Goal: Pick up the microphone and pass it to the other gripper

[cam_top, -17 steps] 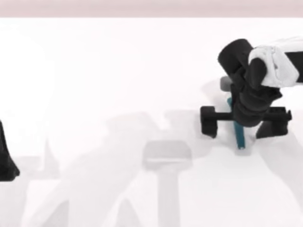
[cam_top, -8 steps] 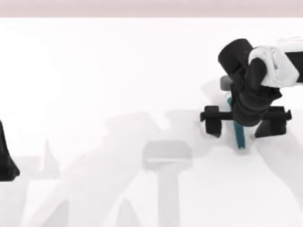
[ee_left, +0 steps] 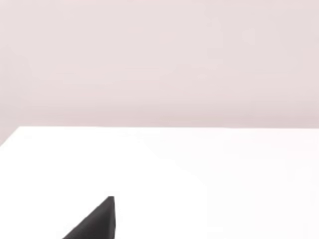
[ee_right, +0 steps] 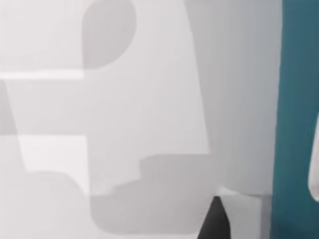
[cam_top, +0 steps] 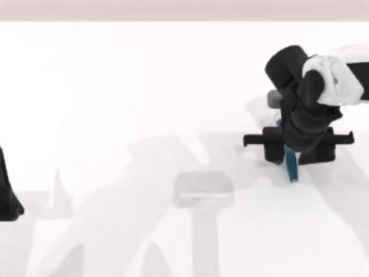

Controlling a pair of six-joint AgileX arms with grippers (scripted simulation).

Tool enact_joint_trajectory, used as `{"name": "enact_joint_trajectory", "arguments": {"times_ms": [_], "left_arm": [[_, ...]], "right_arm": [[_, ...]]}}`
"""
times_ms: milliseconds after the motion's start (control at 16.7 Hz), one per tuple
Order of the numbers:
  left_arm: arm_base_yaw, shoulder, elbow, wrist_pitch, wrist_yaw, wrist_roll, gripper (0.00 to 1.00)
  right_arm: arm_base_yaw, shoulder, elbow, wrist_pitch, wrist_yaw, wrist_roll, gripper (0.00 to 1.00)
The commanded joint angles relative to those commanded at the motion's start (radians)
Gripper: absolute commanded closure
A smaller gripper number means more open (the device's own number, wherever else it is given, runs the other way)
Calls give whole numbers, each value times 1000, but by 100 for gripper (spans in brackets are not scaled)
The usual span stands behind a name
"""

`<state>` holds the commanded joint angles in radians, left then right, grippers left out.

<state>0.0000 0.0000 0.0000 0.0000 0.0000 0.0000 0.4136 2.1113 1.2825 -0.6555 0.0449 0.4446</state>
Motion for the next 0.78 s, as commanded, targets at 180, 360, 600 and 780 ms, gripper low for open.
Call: {"name": "enact_joint_trajectory", "arguments": {"times_ms": [180,360,600,780], "left_arm": [[0,0,0,0,0,0,0],[0,0,0,0,0,0,0],[0,0,0,0,0,0,0],[0,0,0,0,0,0,0]], "right_arm": [[0,0,0,0,0,0,100],[2,-60,23,-26,22,-14,100],[5,-81,2,79,-10,-45,100],[4,-117,-41,253,-61,-92,100]]}}
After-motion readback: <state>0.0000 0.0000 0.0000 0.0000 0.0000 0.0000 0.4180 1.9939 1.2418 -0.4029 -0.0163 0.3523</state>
